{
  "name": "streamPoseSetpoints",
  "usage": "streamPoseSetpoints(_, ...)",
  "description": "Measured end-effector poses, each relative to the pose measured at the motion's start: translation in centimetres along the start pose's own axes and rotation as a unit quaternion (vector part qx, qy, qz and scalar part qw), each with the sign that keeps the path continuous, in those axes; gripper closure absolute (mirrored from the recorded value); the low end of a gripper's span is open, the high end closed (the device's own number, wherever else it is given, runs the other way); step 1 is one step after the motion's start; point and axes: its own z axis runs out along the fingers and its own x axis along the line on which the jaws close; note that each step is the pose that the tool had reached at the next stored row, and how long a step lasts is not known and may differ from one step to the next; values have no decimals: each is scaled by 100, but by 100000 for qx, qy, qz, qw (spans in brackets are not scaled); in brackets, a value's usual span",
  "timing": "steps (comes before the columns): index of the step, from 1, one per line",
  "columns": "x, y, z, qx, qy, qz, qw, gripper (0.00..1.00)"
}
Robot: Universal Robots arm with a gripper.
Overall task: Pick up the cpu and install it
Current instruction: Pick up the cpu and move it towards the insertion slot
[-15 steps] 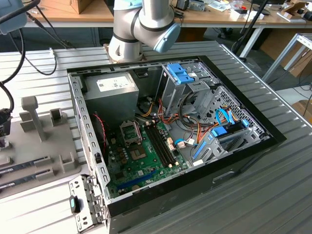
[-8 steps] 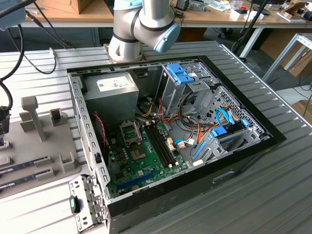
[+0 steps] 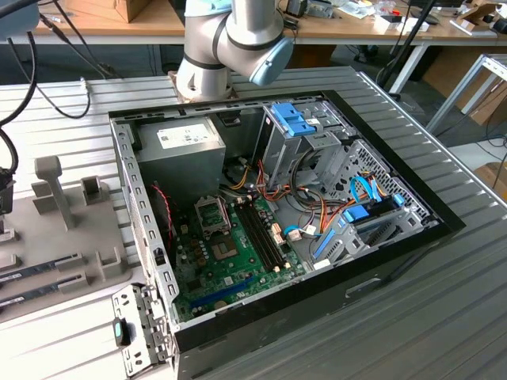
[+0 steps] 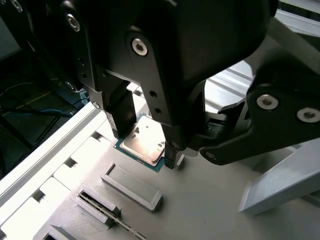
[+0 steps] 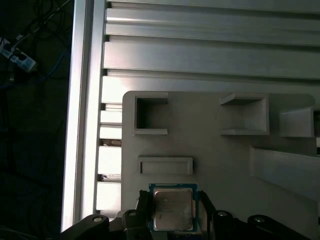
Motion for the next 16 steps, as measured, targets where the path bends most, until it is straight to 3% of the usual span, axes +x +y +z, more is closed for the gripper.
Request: streamPoseSetpoints(16,-6,7,-178,-85,-8,0,100000,53)
